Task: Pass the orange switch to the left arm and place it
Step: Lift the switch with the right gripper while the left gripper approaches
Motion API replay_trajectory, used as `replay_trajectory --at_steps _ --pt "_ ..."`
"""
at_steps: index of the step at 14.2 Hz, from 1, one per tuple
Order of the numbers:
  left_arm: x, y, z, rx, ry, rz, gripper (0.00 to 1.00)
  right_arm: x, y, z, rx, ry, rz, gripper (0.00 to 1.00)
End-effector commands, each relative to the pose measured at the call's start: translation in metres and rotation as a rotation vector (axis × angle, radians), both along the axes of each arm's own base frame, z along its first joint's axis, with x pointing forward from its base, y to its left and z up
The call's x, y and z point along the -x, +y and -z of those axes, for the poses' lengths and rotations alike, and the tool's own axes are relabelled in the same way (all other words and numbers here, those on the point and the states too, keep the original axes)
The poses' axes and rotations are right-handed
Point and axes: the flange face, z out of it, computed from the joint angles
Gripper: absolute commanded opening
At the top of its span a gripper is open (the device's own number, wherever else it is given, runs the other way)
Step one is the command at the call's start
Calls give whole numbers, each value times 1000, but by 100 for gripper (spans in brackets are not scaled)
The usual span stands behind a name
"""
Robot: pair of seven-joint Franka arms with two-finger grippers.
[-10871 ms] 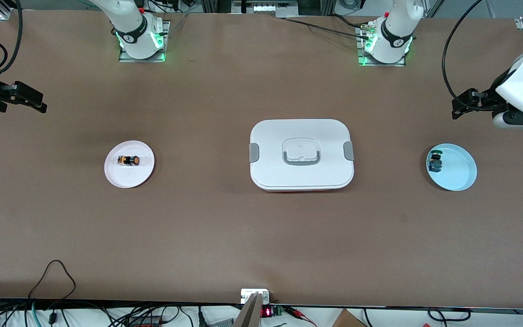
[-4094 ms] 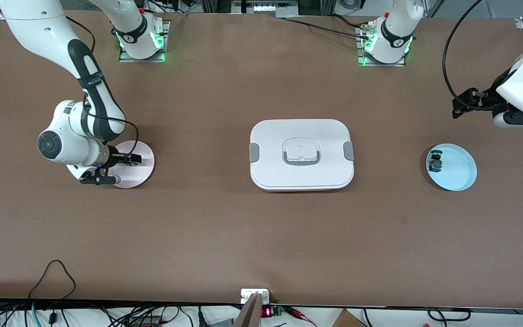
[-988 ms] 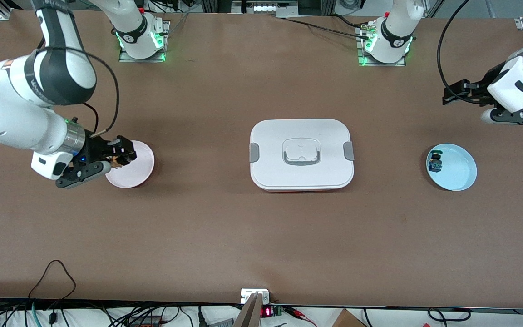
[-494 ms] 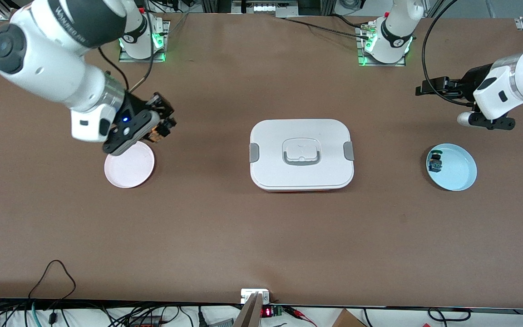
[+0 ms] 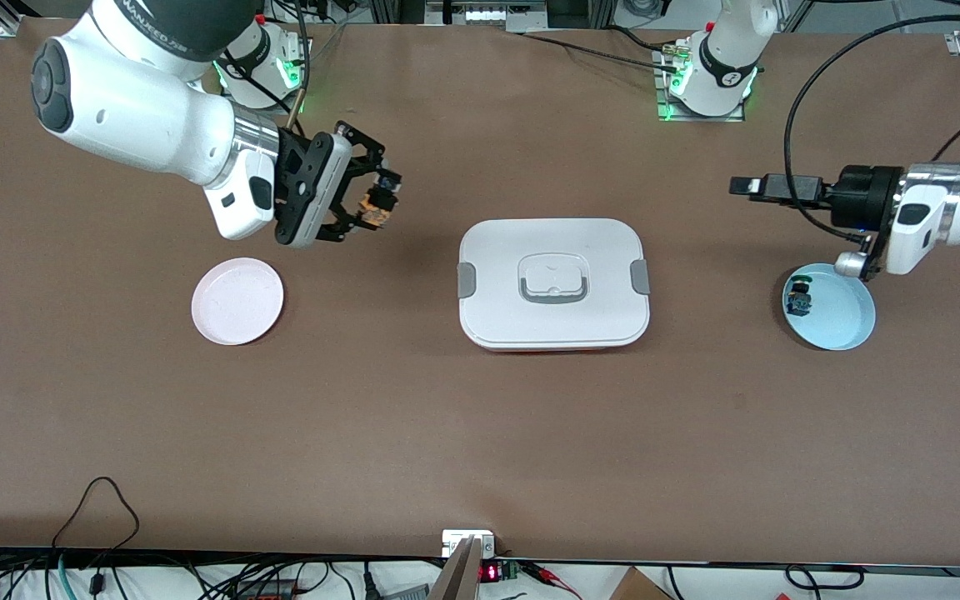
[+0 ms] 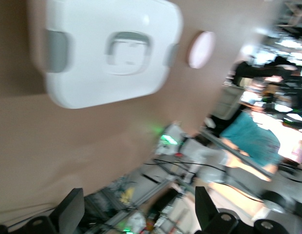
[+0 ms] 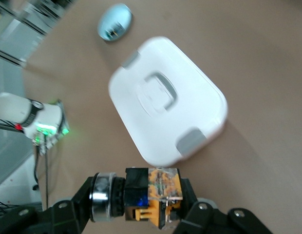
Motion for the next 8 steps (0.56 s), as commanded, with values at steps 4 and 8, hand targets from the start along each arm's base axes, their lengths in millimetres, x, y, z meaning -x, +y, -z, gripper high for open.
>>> replay_trajectory --at_steps 4,8 --pt "-29 -65 8 391 -25 -93 100 3 65 10 -342 -134 -59 1" --pt "-16 -117 31 528 53 -206 100 13 100 21 -456 -285 -150 1"
